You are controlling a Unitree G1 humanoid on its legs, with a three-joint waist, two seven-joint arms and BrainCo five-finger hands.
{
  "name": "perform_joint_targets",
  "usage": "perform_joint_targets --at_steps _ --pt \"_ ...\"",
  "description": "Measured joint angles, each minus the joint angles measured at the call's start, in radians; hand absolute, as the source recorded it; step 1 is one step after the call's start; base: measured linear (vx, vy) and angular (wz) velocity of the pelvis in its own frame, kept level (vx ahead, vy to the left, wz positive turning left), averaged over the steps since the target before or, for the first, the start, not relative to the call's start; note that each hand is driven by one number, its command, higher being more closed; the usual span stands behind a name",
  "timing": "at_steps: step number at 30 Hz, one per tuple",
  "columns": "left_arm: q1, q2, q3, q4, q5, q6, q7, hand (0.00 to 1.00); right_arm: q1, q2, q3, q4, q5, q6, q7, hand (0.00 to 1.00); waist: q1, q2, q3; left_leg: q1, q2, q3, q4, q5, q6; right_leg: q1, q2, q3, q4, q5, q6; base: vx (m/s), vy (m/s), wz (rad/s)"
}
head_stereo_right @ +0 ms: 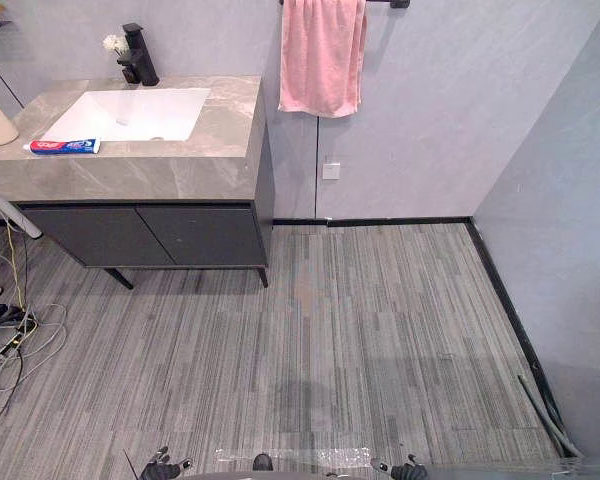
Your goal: Organize washtable
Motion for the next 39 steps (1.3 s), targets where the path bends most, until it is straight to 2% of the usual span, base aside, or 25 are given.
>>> perform_joint_targets --at_steps 16,22,23,24,25,26,27,28,29,30,32,33,34,35,37,38,39 --pt "-0.002 0.002 0.000 0.001 0.000 0.001 0.000 0.00 -0.004 -0.001 -0.001 0.006 0.003 0.001 0.001 0.00 0.000 -0.001 0.005 0.005 0.003 0.011 0.000 -0.001 0.000 -0.002 0.003 0.013 -0.004 0.002 -0.001 -0.02 -0.004 -0.01" --pt "-0.007 0.006 0.004 0.007 0.000 0.004 0.000 0.00 -0.010 0.006 -0.025 0.006 0.007 0.002 0.001 0.00 -0.001 -0.002 0.018 0.009 0.017 0.025 0.004 -0.003 -0.001 0.019 0.020 0.026 -0.038 0.018 -0.016 0.02 -0.047 -0.07" --pt "-0.009 0.004 0.013 0.006 0.000 0.007 0.000 0.00 -0.011 0.005 -0.026 0.005 0.011 0.002 0.001 0.00 -0.001 -0.001 0.022 0.006 0.028 0.029 0.024 -0.018 -0.002 0.022 0.027 0.030 -0.037 0.017 -0.016 0.03 -0.070 -0.07" --pt "-0.016 0.005 0.034 0.004 -0.001 0.007 -0.001 0.00 -0.015 0.010 -0.026 -0.001 0.011 0.001 0.001 0.00 0.000 -0.009 0.045 -0.012 0.039 0.032 0.101 -0.057 -0.005 0.038 0.029 0.033 -0.037 0.017 -0.016 0.01 -0.078 -0.15" --pt "-0.017 0.001 0.056 -0.007 -0.001 0.007 -0.001 0.00 -0.014 0.013 -0.025 -0.017 0.012 0.001 0.001 0.00 0.002 -0.011 0.069 -0.051 0.064 0.035 0.236 -0.124 -0.013 0.052 0.036 0.040 -0.035 0.015 -0.018 -0.03 -0.101 -0.27" --pt "-0.013 -0.007 0.096 -0.023 -0.002 0.011 -0.001 0.00 -0.009 0.012 -0.014 -0.042 0.013 0.000 0.002 0.00 0.006 -0.002 0.078 -0.155 0.122 0.044 0.477 -0.206 -0.016 0.050 0.061 0.049 -0.026 -0.011 -0.046 -0.08 -0.101 -0.25" --pt "-0.012 -0.018 0.121 -0.031 -0.002 0.015 -0.001 0.00 -0.008 0.007 -0.004 -0.064 0.015 0.000 0.002 0.00 0.003 0.011 0.086 -0.239 0.170 0.039 0.668 -0.224 -0.004 0.051 0.084 0.048 -0.011 -0.027 -0.066 -0.07 -0.082 -0.27" --pt "-0.011 -0.023 0.129 -0.033 -0.002 0.024 0.000 0.00 -0.002 0.003 0.002 -0.073 0.021 -0.002 0.002 0.00 0.002 0.021 0.090 -0.304 0.210 0.031 0.811 -0.204 0.013 0.055 0.100 0.055 0.003 -0.036 -0.076 0.03 -0.031 -0.23" --pt "-0.002 -0.025 0.131 -0.035 -0.004 0.030 -0.001 0.00 0.001 0.005 0.003 -0.073 0.031 0.000 0.002 0.00 0.005 0.025 0.097 -0.348 0.236 0.020 0.928 -0.151 0.019 0.074 0.107 0.066 0.012 -0.048 -0.084 0.09 -0.001 -0.24" --pt "0.006 -0.023 0.127 -0.044 -0.003 0.029 0.000 0.00 0.006 0.008 0.008 -0.075 0.032 0.001 0.002 0.00 0.004 0.012 0.103 -0.383 0.237 0.013 0.989 -0.138 0.014 0.088 0.106 0.078 0.017 -0.051 -0.090 0.16 0.016 -0.24" --pt "0.006 -0.024 0.124 -0.044 -0.003 0.029 -0.001 0.00 0.003 0.003 0.020 -0.076 0.030 0.002 0.002 0.00 0.006 0.013 0.103 -0.413 0.216 0.000 0.964 -0.162 0.011 0.103 0.098 0.101 0.021 -0.067 -0.101 0.18 0.052 -0.24" --pt "0.005 -0.024 0.122 -0.045 -0.003 0.029 -0.001 0.00 -0.005 0.001 0.025 -0.076 0.029 0.004 0.004 0.00 0.008 0.012 0.103 -0.435 0.178 -0.020 0.882 -0.177 0.005 0.102 0.083 0.119 0.015 -0.071 -0.100 0.25 0.116 -0.47" --pt "0.005 -0.025 0.119 -0.045 -0.003 0.028 -0.001 0.00 -0.014 0.000 0.030 -0.076 0.027 0.004 0.005 0.00 0.017 0.004 0.100 -0.451 0.130 -0.048 0.751 -0.173 0.000 0.091 0.057 0.143 0.013 -0.078 -0.092 0.26 0.132 -0.61" --pt "0.004 -0.026 0.117 -0.045 -0.003 0.028 -0.001 0.00 -0.016 -0.002 0.031 -0.077 0.027 0.004 0.005 0.00 0.027 0.000 0.099 -0.454 0.108 -0.060 0.664 -0.165 -0.010 0.083 0.043 0.159 0.014 -0.085 -0.084 0.26 0.165 -0.69" --pt "0.007 -0.035 0.107 -0.044 -0.002 0.028 -0.001 0.00 -0.015 -0.020 0.040 -0.078 0.027 0.003 0.009 0.00 0.036 0.021 0.101 -0.456 0.069 -0.098 0.407 -0.121 -0.062 0.083 0.011 0.199 -0.002 -0.115 -0.054 0.34 0.249 -0.66" --pt "0.009 -0.038 0.110 -0.040 -0.002 0.030 -0.002 0.00 -0.011 -0.024 0.041 -0.079 0.027 0.003 0.010 0.00 0.036 0.026 0.098 -0.458 0.069 -0.089 0.405 -0.064 -0.042 0.093 -0.005 0.219 0.009 -0.151 -0.037 0.38 0.282 -0.52" --pt "0.016 -0.043 0.110 -0.042 -0.001 0.030 -0.003 0.00 -0.010 -0.018 0.042 -0.079 0.026 0.004 0.010 0.00 0.040 0.024 0.092 -0.463 0.056 -0.085 0.436 -0.049 -0.022 0.096 -0.022 0.227 0.021 -0.175 -0.032 0.57 0.340 -0.50"
